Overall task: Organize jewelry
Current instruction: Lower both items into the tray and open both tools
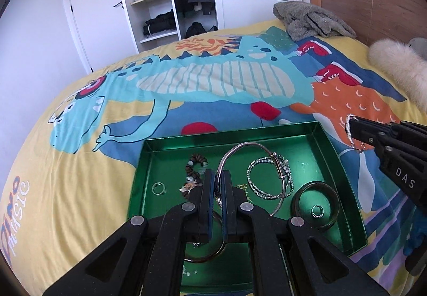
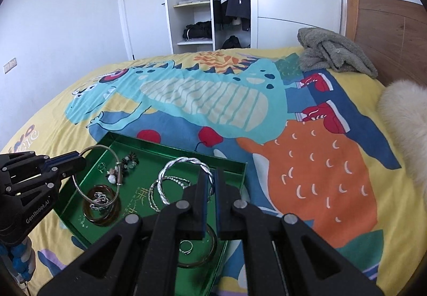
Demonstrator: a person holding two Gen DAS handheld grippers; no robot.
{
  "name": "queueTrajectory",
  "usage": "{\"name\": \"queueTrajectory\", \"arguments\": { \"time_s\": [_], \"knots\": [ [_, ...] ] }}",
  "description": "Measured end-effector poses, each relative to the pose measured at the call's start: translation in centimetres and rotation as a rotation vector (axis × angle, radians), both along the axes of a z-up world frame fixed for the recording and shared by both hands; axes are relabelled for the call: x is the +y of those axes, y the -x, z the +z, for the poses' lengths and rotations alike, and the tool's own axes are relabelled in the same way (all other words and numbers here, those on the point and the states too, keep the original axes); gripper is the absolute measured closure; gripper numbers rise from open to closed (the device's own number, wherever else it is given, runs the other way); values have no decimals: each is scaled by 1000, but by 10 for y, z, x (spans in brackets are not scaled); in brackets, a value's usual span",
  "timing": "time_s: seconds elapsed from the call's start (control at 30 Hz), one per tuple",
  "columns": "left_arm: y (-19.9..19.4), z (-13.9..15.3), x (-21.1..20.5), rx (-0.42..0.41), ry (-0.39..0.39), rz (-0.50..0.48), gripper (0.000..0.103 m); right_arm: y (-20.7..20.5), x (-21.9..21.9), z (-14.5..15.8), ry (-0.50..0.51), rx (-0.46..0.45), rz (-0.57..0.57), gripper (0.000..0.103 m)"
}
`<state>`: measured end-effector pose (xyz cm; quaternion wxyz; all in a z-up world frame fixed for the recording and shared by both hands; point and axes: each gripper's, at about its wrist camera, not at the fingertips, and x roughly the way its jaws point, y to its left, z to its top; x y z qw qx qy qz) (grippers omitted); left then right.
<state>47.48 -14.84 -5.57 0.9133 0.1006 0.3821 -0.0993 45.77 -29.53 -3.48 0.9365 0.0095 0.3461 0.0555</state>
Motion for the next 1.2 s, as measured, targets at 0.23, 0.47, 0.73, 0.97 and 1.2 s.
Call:
{"name": "queueTrajectory", "arguments": {
  "time_s": [0.23,0.47,0.73,0.97,1.2],
  "knots": [
    [-20,-29,-13,39,-20,1,98,-33,15,-42,52,80,36,99],
    [-36,-46,-12,75,-22,13,98,-53,29,-69,115,152,60,99],
    [-42,-60,-10,109,-19,29,98,-63,33,-84,161,198,59,99],
    [-46,-69,-8,129,-19,38,98,-70,36,-90,188,233,72,99],
    [-49,-74,-7,156,-14,40,98,-70,37,-93,200,238,74,99]
  ]
}}
